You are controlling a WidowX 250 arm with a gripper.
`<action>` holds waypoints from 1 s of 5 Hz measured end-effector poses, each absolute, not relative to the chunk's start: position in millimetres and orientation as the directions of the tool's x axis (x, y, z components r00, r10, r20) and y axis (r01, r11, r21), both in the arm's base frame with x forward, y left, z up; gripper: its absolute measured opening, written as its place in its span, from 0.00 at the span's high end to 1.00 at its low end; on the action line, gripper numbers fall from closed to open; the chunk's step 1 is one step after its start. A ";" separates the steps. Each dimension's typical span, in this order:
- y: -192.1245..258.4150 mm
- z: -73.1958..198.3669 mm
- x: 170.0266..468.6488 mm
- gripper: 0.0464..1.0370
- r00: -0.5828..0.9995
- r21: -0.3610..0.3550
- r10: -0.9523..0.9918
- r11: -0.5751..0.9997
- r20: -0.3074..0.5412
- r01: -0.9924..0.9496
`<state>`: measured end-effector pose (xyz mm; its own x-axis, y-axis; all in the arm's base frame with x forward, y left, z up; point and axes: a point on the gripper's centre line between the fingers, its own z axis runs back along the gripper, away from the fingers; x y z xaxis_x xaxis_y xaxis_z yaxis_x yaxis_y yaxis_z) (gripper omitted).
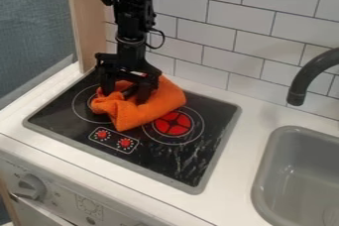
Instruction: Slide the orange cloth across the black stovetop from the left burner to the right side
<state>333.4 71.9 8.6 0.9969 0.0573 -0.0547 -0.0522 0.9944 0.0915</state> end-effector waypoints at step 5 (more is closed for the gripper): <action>29.8 8.1 319.0 0.04 0.993 0.016 -0.095 0.995 -0.063 0.096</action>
<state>319.0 29.8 8.1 0.9935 -0.0950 -0.0633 0.0962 0.9952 0.0164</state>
